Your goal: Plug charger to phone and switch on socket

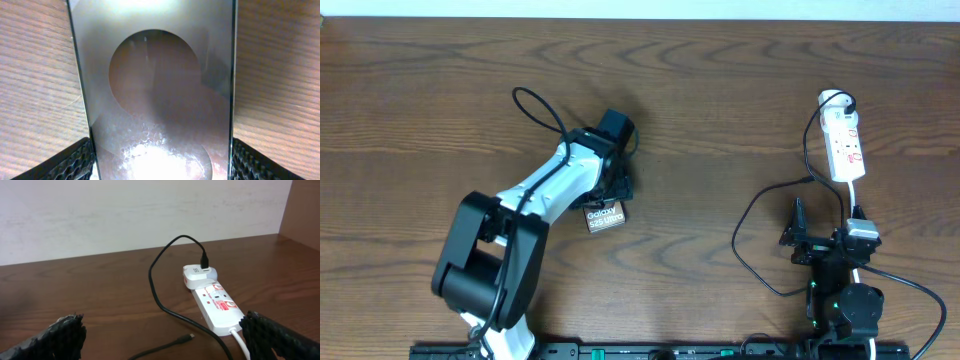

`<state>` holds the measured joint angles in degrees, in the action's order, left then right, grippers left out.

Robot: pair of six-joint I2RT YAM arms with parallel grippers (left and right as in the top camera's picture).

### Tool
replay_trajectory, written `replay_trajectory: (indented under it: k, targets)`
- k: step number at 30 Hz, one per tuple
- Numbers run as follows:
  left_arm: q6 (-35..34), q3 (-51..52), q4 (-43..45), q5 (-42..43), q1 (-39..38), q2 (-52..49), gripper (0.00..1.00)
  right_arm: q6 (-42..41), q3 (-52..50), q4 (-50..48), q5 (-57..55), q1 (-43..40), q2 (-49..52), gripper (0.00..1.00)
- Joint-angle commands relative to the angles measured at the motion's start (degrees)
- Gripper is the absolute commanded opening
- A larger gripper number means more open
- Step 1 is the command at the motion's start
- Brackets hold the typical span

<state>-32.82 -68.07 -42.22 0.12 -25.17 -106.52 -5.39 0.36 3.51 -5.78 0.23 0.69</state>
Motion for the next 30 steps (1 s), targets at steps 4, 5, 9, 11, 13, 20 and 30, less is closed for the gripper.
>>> replay_trajectory:
  k: [4,5,9,11,13,20,30]
  targets:
    - [-0.3,-0.6,-0.9,-0.3,0.4,3.2,0.62,0.8,-0.1,0.2,0.2,0.6,-0.3,0.99]
    - [-0.3,-0.6,-0.9,-0.3,0.4,3.2,0.63,0.8,-0.1,0.2,0.2,0.6,-0.3,0.99]
    - [-0.3,-0.6,-0.9,-0.6,0.4,3.2,0.63,0.8,-0.1,0.2,0.2,0.6,-0.3,0.99]
    - [-0.3,-0.6,-0.9,-0.6,0.4,3.2,0.63,0.8,-0.1,0.2,0.2,0.6,-0.3,0.99]
    - [-0.3,-0.6,-0.9,-0.6,0.4,3.2,0.63,0.8,-0.1,0.2,0.2,0.6,-0.3,0.99]
    - [-0.3,-0.3,-1.0,-1.2,0.4,2.9,0.63,0.8,-0.1,0.2,0.2,0.6,-0.3,0.99]
    - [-0.5,3.0,0.3,-1.2,0.4,2.0,0.63,0.8,-0.1,0.2,0.2,0.6,-0.3,0.99]
